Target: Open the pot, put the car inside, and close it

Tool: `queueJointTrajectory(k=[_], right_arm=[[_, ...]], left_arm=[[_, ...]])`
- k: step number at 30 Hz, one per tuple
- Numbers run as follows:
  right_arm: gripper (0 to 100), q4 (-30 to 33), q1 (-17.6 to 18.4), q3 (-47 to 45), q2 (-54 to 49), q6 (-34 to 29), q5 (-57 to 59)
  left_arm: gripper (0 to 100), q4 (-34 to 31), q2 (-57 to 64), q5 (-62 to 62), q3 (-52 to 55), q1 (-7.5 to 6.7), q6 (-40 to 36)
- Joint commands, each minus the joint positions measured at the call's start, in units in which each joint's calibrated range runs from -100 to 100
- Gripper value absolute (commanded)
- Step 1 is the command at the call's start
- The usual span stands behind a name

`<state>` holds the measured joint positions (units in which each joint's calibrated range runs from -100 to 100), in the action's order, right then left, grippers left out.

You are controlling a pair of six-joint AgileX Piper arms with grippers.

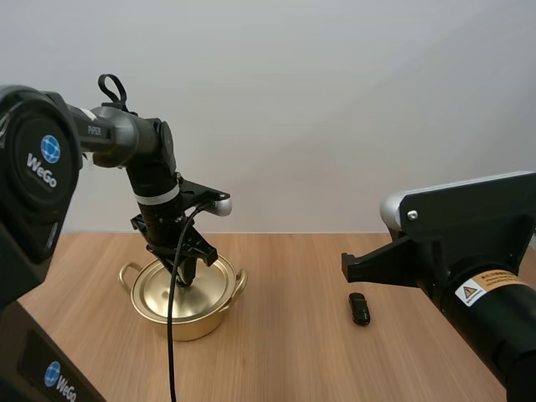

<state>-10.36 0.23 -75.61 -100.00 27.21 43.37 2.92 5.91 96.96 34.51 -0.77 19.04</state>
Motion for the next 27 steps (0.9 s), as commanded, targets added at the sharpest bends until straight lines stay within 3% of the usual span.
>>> queueJointTrajectory(k=[1, 3, 19, 27], right_arm=[[0, 0.0, 0.0, 0.0, 0.0, 0.1, 0.2], [0, 0.0, 0.0, 0.0, 0.0, 0.1, 0.2], [0, 0.0, 0.2, 0.0, 0.0, 0.1, 0.2], [0, 0.0, 0.3, 0.0, 0.0, 0.1, 1.6]], left_arm=[[15, -0.1, -0.1, 0.0, 0.1, 0.02, 0.1], [0, -0.2, -0.1, 0.0, 0.1, 0.02, 0.1], [0, 0.1, 7.1, -0.4, -7.1, 0.02, -0.8], [0, 3.2, 23.1, -21.4, -11.5, 0.02, -5.3]])
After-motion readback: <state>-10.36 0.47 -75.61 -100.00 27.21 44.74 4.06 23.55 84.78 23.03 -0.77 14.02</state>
